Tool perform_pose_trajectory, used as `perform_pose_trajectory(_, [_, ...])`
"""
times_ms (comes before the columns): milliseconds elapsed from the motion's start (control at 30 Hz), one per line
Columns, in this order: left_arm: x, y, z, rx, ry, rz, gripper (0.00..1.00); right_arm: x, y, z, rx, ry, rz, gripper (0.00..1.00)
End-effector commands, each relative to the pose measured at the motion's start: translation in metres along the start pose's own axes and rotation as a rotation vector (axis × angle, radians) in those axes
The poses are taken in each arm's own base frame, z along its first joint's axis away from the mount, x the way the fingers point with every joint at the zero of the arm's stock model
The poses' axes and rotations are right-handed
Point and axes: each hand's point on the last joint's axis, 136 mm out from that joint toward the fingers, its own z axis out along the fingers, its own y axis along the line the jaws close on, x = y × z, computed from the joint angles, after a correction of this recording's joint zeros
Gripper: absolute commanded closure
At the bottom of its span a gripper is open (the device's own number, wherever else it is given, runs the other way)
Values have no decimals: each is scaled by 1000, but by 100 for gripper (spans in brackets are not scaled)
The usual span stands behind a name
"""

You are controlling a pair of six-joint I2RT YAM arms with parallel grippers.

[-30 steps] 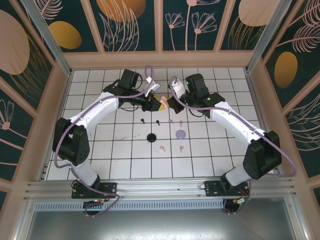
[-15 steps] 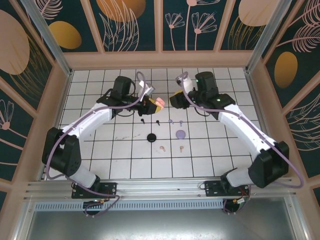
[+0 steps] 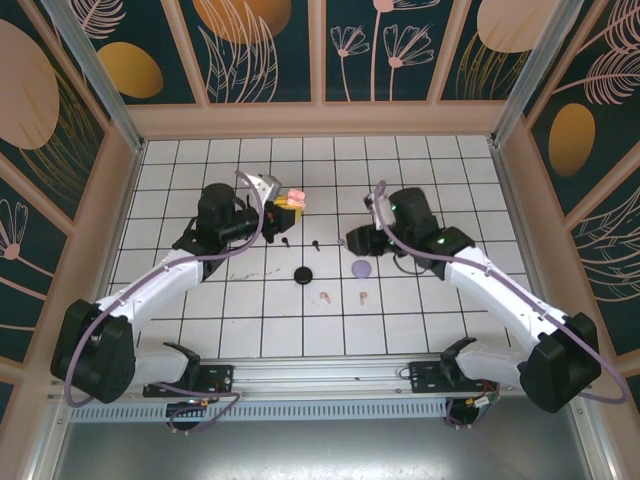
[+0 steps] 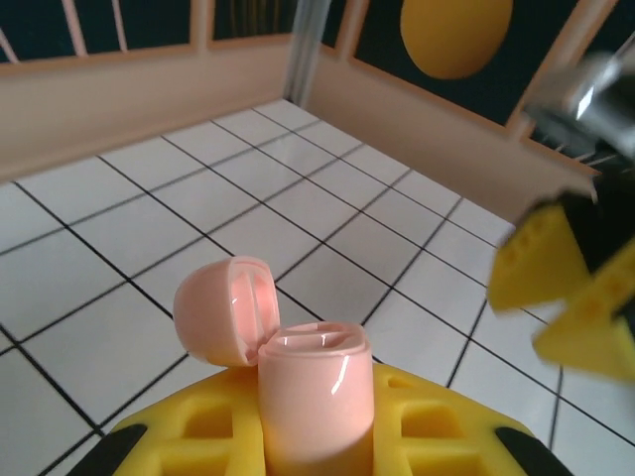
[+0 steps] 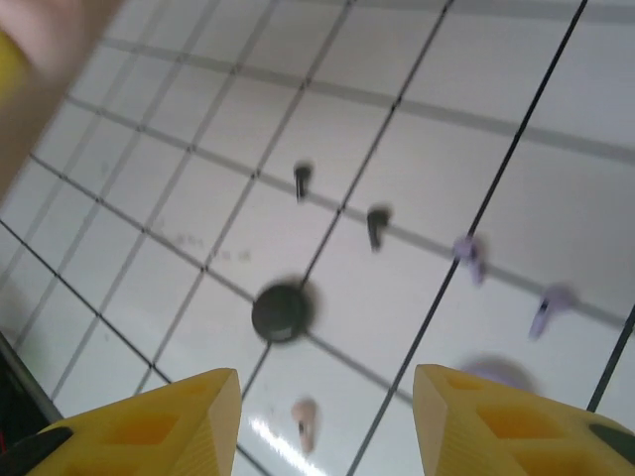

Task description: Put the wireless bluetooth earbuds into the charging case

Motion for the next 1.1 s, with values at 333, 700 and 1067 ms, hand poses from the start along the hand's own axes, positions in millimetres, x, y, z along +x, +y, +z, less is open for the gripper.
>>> perform_pose_trajectory(333, [-48,12,-52,-222,-415,199,100,80,4,54,126,192,154,52])
perform_pose_trajectory(700, [-58,22,-79,-304,-576,70,100,109,9,92,234,332,99,53])
perform_pose_trajectory(1067, [-63,22,-99,-340,-658,48,100,127,14,119,358,426,-9,53])
